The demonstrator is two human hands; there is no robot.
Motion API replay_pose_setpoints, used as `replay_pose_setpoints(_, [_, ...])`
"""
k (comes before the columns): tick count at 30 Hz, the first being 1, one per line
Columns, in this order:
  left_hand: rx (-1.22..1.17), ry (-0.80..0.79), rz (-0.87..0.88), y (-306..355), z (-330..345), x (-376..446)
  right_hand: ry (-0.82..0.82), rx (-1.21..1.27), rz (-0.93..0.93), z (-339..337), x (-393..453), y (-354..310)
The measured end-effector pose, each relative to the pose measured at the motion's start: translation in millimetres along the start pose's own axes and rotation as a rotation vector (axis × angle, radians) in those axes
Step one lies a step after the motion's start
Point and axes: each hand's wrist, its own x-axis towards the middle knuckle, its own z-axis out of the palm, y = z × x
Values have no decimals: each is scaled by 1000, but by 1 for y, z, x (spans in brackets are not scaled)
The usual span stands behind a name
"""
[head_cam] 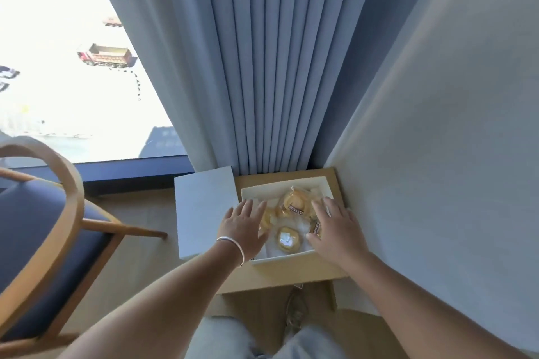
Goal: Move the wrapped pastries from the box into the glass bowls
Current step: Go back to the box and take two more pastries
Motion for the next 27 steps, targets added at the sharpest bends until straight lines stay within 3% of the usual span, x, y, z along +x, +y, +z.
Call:
replay_pose_setpoints(8, [17,-135,-78,8,39,27,-143,10,-83,31,55,21])
replay_pose_setpoints(27, [98,-239,29,-2,141,154,-197,-111,-66,137,171,16])
